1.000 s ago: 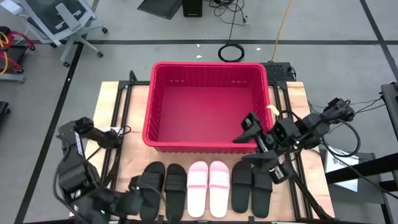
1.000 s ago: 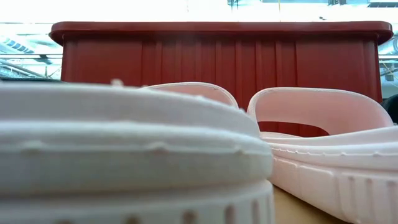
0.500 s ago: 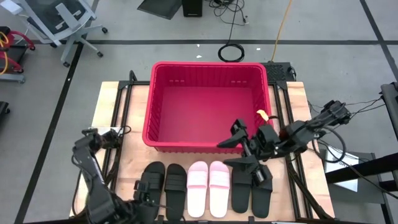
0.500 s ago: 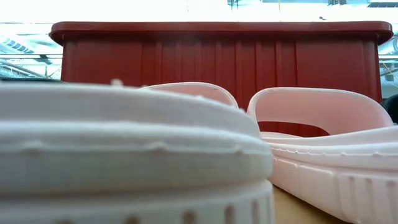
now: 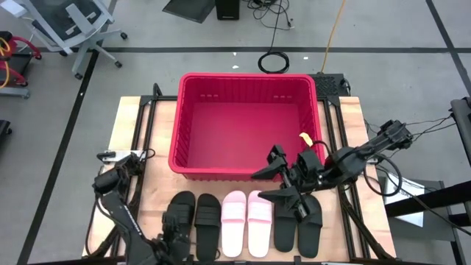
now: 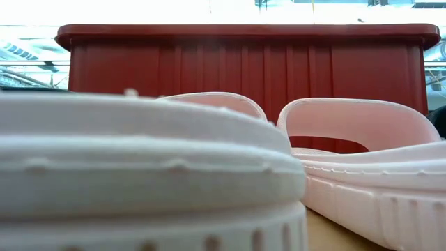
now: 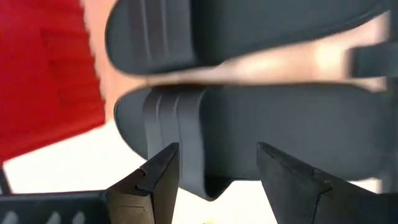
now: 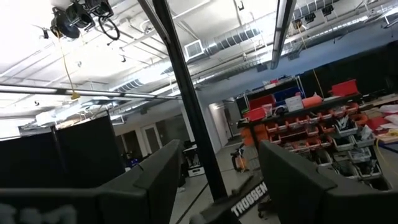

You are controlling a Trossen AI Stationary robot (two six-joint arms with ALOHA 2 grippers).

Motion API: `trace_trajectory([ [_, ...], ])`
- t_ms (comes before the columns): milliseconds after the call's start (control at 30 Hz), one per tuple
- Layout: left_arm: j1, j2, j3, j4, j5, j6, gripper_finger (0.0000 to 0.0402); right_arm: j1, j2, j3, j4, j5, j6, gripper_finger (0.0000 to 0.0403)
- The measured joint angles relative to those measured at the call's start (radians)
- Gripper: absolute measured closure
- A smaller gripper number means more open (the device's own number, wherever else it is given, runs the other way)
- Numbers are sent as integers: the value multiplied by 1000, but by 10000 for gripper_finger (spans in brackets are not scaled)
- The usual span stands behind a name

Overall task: Pick and place slides into bin
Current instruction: Put the black slides into the red bin

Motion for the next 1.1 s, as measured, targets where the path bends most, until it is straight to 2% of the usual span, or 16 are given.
trace_trajectory([
  [200, 2, 0, -135, 13, 10, -61, 197, 5, 1, 0, 5, -3, 0, 197],
  [533, 32, -1, -277, 184, -23, -2, 197, 11, 0, 0, 5, -3, 0, 197],
  [833, 109, -2, -375, 68, -41, -66, 197, 9, 0, 0, 13, -3, 0, 197],
  [1100, 172, 0, -385, 37, -128, -44, 197, 8, 0, 0, 46, -2, 0, 197],
])
